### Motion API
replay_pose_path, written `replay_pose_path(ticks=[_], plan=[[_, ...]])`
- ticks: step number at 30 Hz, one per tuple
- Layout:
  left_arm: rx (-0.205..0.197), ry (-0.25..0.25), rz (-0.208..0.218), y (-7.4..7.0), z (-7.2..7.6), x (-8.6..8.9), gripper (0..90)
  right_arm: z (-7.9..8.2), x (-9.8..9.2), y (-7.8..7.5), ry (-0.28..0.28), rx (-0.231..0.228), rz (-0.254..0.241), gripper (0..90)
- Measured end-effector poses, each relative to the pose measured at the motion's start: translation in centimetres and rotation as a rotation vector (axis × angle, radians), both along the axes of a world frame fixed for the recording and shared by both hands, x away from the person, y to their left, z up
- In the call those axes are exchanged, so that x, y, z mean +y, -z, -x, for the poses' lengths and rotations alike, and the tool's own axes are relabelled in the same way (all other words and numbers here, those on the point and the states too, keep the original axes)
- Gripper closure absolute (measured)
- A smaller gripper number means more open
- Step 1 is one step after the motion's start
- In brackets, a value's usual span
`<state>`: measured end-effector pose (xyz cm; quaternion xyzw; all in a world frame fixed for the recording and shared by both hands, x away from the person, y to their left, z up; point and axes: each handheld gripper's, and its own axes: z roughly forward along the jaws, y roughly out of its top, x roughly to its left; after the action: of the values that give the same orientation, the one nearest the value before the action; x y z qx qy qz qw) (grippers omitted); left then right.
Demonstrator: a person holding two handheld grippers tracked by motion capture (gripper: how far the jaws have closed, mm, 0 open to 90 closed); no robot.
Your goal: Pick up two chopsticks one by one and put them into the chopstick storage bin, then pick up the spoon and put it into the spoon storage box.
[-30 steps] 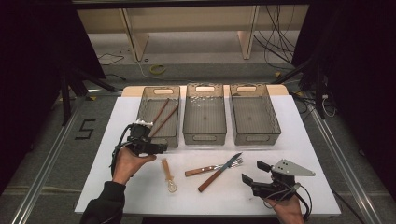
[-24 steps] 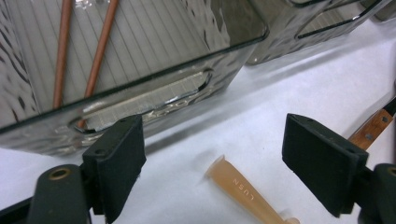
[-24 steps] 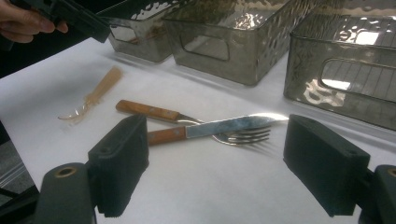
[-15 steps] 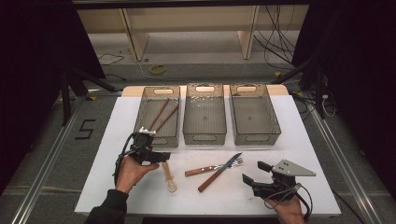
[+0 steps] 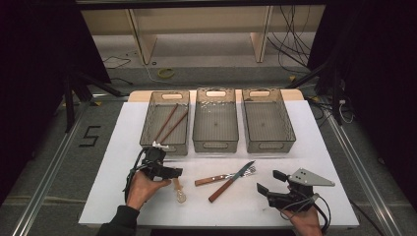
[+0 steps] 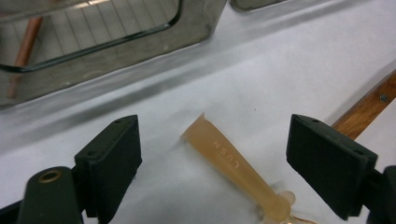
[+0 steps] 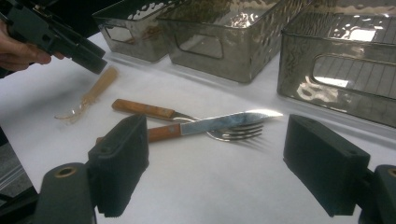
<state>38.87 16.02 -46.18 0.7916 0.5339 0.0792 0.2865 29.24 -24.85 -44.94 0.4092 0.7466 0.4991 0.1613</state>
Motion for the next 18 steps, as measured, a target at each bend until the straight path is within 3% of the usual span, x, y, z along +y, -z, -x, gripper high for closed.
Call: replay_pose_path(ticks=[18], plan=[[0.033, 0.006, -0.023, 1.5, 1.1, -0.7, 18.4, 0.0, 0.3, -0.1, -0.007, -0.004, 0.008, 23.1]])
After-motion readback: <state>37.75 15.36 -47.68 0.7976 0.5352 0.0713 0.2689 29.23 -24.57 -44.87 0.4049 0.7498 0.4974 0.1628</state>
